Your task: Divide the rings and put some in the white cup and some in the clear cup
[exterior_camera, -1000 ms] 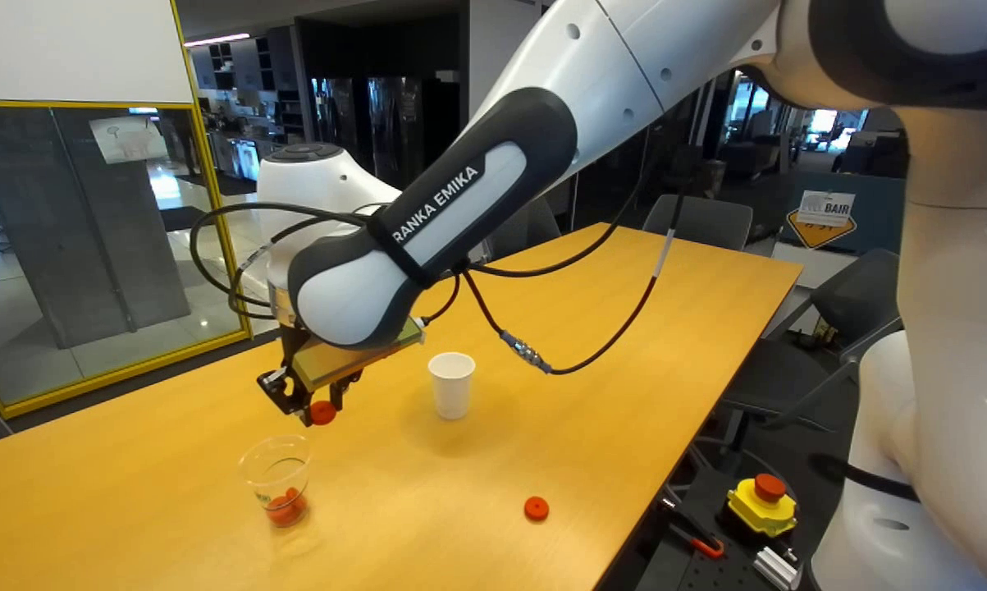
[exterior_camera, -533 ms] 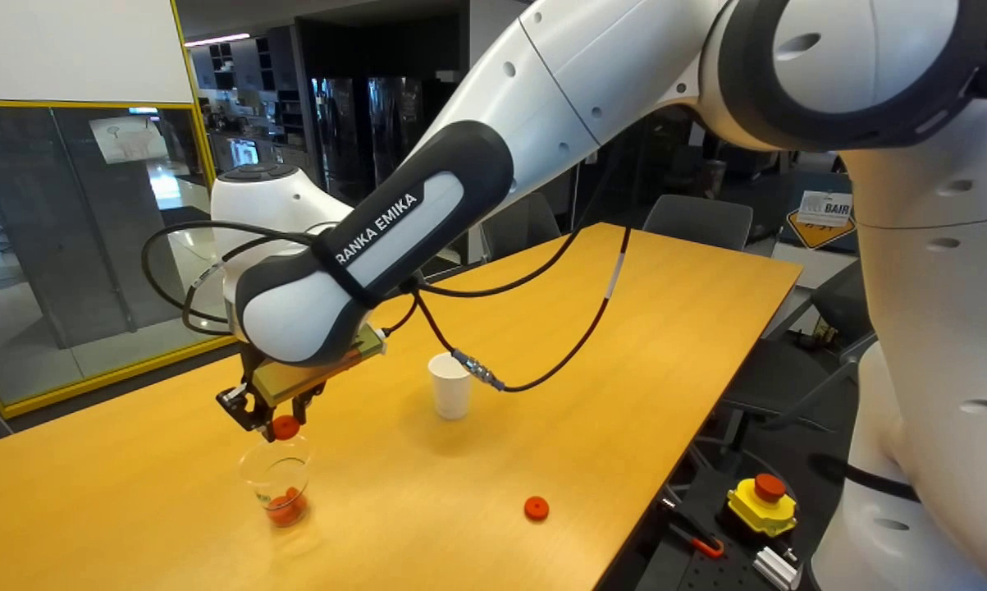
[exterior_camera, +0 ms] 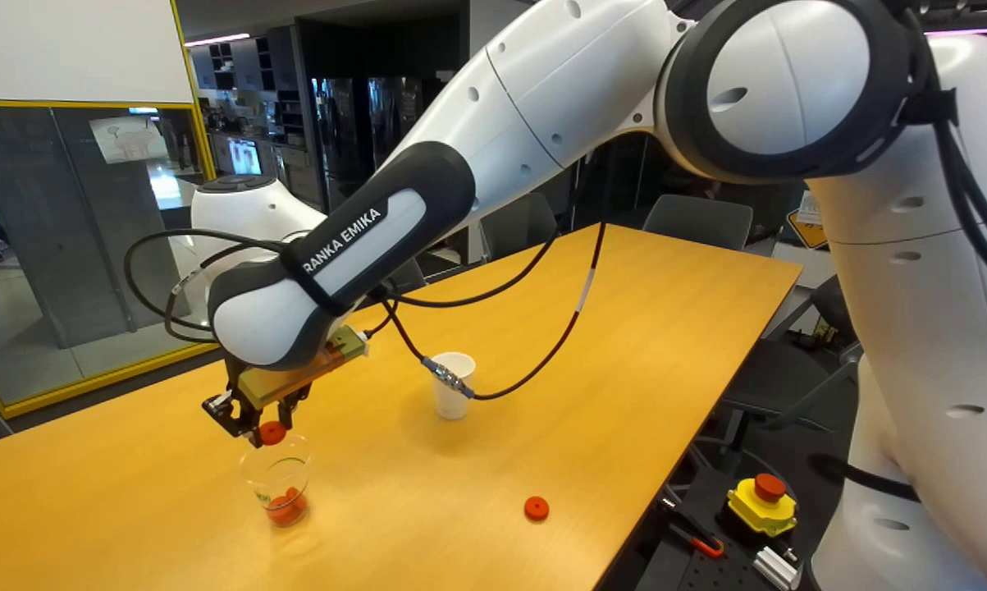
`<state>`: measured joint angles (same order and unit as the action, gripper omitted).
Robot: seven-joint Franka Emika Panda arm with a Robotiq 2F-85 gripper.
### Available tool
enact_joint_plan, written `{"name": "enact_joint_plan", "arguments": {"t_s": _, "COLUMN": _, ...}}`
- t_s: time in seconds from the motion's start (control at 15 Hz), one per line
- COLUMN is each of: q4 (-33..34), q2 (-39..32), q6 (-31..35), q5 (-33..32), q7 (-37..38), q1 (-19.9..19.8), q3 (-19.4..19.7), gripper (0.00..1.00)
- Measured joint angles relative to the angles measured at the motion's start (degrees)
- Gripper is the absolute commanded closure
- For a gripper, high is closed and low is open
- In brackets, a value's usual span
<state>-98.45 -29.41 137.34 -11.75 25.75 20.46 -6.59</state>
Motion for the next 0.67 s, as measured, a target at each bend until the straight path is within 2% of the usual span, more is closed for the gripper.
{"name": "enact_joint_plan", "arguments": {"t_s": 0.4, "q4": 1.0, "q2": -0.8, "q6": -3.5, "q5": 2.5, "q7": -2.4, "q1": 0.0, "q3": -0.2, "gripper": 0.83}}
{"name": "enact_joint_plan", "arguments": {"t_s": 0.47, "q4": 1.1, "q2": -0.8, "q6": -3.8, "q5": 2.7, "q7": -2.6, "q1": 0.0, "q3": -0.2, "gripper": 0.33}}
{"name": "enact_joint_plan", "arguments": {"t_s": 0.53, "q4": 1.2, "q2": -0.8, "q6": -4.2, "q5": 3.0, "q7": -2.8, "q1": 0.0, "q3": -0.2, "gripper": 0.32}}
{"name": "enact_joint_plan", "arguments": {"t_s": 0.67, "q4": 1.4, "q2": -0.9, "q6": -5.1, "q5": 3.6, "q7": -3.2, "q1": 0.0, "q3": -0.4, "gripper": 0.19}}
